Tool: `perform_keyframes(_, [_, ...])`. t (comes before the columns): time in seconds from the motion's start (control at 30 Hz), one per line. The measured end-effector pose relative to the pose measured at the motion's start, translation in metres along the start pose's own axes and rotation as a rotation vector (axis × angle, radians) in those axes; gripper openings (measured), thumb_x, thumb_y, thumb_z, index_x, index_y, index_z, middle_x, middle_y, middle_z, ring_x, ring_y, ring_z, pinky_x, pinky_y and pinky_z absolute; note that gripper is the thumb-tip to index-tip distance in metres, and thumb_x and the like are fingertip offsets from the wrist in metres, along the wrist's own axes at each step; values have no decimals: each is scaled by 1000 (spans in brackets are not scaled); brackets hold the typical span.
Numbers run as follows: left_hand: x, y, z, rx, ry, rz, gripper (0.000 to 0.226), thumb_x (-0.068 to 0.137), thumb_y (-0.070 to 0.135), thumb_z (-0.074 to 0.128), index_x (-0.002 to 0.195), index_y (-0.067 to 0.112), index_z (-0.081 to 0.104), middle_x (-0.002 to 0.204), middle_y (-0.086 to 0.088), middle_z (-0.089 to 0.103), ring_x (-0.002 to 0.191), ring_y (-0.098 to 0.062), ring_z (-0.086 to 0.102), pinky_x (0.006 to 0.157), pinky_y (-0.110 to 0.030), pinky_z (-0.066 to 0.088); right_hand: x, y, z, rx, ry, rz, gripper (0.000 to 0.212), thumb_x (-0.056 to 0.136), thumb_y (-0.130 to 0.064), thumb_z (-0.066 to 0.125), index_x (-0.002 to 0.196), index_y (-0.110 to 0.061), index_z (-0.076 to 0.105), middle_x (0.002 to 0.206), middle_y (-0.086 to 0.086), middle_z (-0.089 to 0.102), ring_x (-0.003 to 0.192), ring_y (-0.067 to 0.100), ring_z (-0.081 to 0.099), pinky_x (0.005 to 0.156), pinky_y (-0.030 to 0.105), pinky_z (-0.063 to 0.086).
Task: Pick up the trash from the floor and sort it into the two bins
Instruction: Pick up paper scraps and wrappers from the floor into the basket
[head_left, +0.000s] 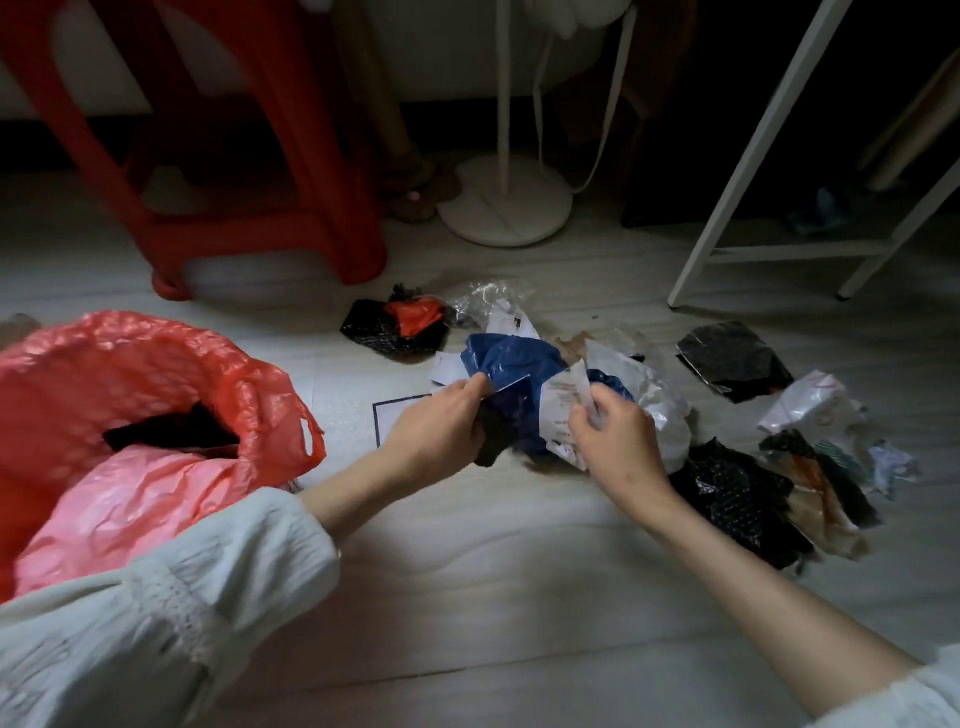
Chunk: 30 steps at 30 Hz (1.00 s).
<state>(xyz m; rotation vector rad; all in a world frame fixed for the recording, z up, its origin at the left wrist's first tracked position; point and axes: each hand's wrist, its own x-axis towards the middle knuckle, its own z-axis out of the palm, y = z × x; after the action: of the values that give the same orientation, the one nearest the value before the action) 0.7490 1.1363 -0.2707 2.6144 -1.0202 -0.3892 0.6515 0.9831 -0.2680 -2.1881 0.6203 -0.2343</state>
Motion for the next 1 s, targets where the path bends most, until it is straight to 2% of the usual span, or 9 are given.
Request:
perform_keyframes(0.13, [-20,-10,-76,13,245,-38,44,80,13,49,123,22,41,118,-4,60,97,-32,58,65,-34,43,7,-78,9,257,-35,-90,15,90,-7,50,89,4,60,84,15,67,81,29,64,71,46,55])
perform_keyframes(0.23, [-51,-43,-126,-136,360,-194,39,75,13,52,111,24,47,99,-10,66,89,-33,61,72,-39,50,8,-140,19,418,-122,-208,13,91,-7,52,93,-16,61,92,-2,66,92,15,64,73,28,57])
perform_keyframes(0.4, [-122,-111,-176,-94,416,-467,28,77,10,55,105,17,51,85,-6,59,81,-27,56,73,-38,48,-5,-234,39,730,-338,-396,19,91,-5,54,81,-20,57,84,0,66,79,12,64,58,17,52])
perform_keyframes(0.47, [-145,-134,-178,-119,442,-577,29,79,9,55,107,15,52,88,-6,59,83,-26,56,73,-34,46,-15,-253,62,730,-442,-450,17,90,-6,57,81,-21,60,81,0,66,77,10,64,64,23,55])
perform_keyframes(0.57, [-171,-169,-163,-156,364,-698,38,84,15,59,120,13,49,105,-9,62,93,-25,60,75,-27,41,-23,-250,111,531,-512,-506,8,84,-22,63,91,-20,66,89,2,69,83,19,64,81,40,54])
perform_keyframes(0.63, [-184,-192,-146,-59,291,-776,52,85,28,59,131,14,41,125,-14,55,109,-28,54,91,-31,41,-28,-235,140,248,-588,-551,35,82,-22,63,117,-18,60,118,1,64,110,18,58,101,36,42])
perform_keyframes(0.7, [-194,-204,-131,83,251,-867,61,86,39,55,140,19,33,143,-15,36,132,-31,32,109,-44,28,-37,-213,153,36,-628,-663,55,83,-24,64,134,-16,46,137,1,49,129,16,43,114,32,27])
perform_keyframes(0.83, [-204,-204,-108,133,93,-997,70,91,47,46,147,30,8,156,-9,-5,143,-31,-10,112,-58,4,-62,-171,158,-275,-573,-1204,44,80,-51,49,114,-26,60,111,-4,65,106,14,61,102,36,36])
perform_keyframes(1.0, [-194,-204,-106,88,172,-1018,75,90,50,46,148,30,2,156,-10,-10,142,-36,-11,109,-63,3,-48,-156,168,-442,-594,-1392,26,80,-47,50,94,-35,68,76,-14,66,76,12,64,92,29,35])
